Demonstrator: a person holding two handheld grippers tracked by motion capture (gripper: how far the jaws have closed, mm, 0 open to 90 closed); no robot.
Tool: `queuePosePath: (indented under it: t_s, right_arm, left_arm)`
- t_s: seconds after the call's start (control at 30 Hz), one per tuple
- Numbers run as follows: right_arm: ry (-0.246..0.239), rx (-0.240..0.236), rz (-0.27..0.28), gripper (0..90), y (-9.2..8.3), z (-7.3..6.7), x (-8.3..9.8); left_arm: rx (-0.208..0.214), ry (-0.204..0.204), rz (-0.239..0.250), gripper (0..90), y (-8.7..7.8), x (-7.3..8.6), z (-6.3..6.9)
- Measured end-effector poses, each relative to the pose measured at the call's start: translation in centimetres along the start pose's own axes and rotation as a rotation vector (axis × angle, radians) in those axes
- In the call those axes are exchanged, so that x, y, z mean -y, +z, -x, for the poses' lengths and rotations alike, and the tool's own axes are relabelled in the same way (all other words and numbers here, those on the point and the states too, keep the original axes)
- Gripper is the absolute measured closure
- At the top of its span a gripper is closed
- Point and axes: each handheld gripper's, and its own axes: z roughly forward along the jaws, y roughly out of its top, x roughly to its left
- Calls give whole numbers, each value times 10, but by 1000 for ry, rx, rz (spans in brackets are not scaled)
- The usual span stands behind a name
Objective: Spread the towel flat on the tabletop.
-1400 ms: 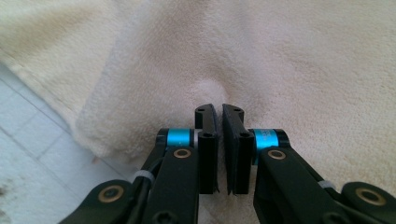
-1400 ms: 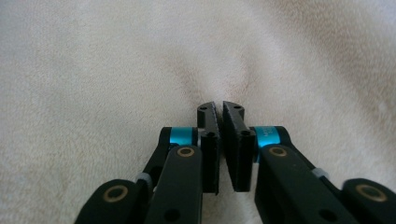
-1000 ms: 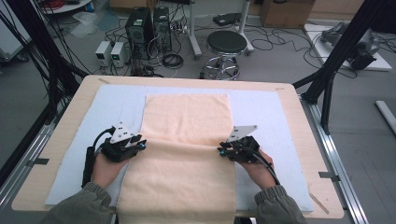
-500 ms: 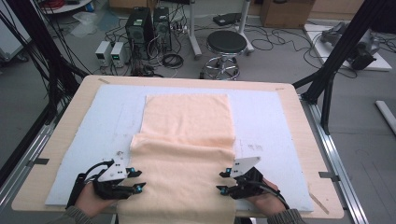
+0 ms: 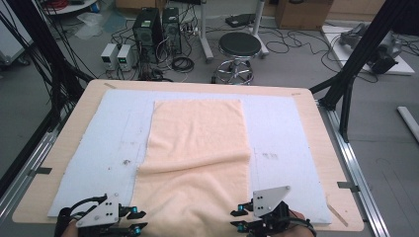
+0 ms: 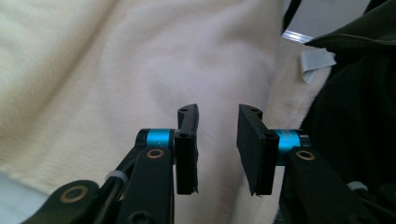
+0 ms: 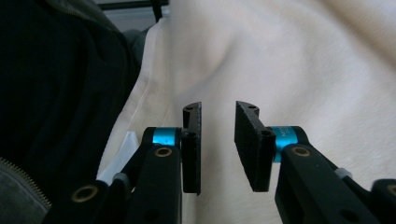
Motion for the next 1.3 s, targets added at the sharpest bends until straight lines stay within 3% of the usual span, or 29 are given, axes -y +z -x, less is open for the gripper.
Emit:
queuePosePath:
  t_s: [0.13, 0.17, 0.27, 0.3, 0.33, 0.37, 0.4, 0.43, 0.5, 0.53, 0.57, 0.67, 0.73, 0.83, 0.9, 0.93, 0.97, 1.0, 1.03, 1.1, 1.2, 1.3]
  right_arm:
    - [37, 84, -47, 616, 10, 25, 6]
    - [45, 98, -59, 588, 14, 29, 9]
    - [63, 86, -115, 578, 29, 42, 18]
    - [67, 80, -146, 593, 35, 45, 21]
    - [73, 74, -117, 679, 38, 46, 26]
    - [81, 68, -107, 749, 37, 48, 27]
    - [84, 62, -106, 839, 36, 49, 28]
    - [71, 55, -109, 854, 35, 49, 27]
    - [73, -9, -131, 860, 34, 42, 24]
    - [38, -33, -127, 857, 31, 34, 21]
    - [2, -29, -114, 841, 25, 25, 17]
    - [-10, 6, -53, 713, 7, 16, 7]
    - [14, 64, -73, 646, 5, 26, 6]
    - [65, 73, -108, 602, 15, 43, 16]
    - [82, 65, -137, 608, 26, 51, 25]
    - [89, 59, -142, 646, 30, 52, 30]
    - [84, 63, -117, 705, 30, 53, 32]
    - [104, 40, -111, 841, 28, 54, 34]
    - [107, 22, -108, 857, 27, 55, 35]
    - [81, 25, -114, 870, 26, 52, 35]
    - [68, -20, -115, 860, 21, 45, 33]
    - [67, -11, -80, 784, 18, 44, 28]
  left_arm:
    - [-62, 26, -32, 616, 18, 11, -15]
    - [-65, 12, -57, 604, 26, 15, -22]
    - [-63, 11, -124, 580, 40, 25, -34]
    - [-39, -7, -128, 584, 44, 29, -37]
    - [-24, -12, -117, 615, 44, 30, -39]
    - [-15, -16, -121, 710, 43, 29, -40]
    - [-9, -15, -121, 811, 43, 29, -39]
    - [-6, -15, -128, 842, 42, 29, -37]
    - [64, -21, -120, 854, 37, 28, -28]
    - [90, -7, -99, 852, 31, 27, -22]
    - [100, 5, -77, 846, 24, 25, -18]
    - [46, 3, -39, 704, 13, 21, -23]
    - [6, -12, -44, 662, 17, 20, -31]
    - [-33, 4, -87, 617, 32, 22, -40]
    - [-6, 4, -136, 625, 44, 25, -44]
    - [4, 10, -131, 678, 46, 27, -44]
    - [12, 3, -119, 739, 45, 27, -45]
    - [10, 8, -128, 835, 44, 27, -45]
    - [14, 6, -135, 855, 42, 27, -44]
    - [14, 20, -144, 867, 36, 30, -39]
    - [15, 2, -123, 867, 25, 35, -34]
    - [2, -27, -94, 768, 22, 35, -36]
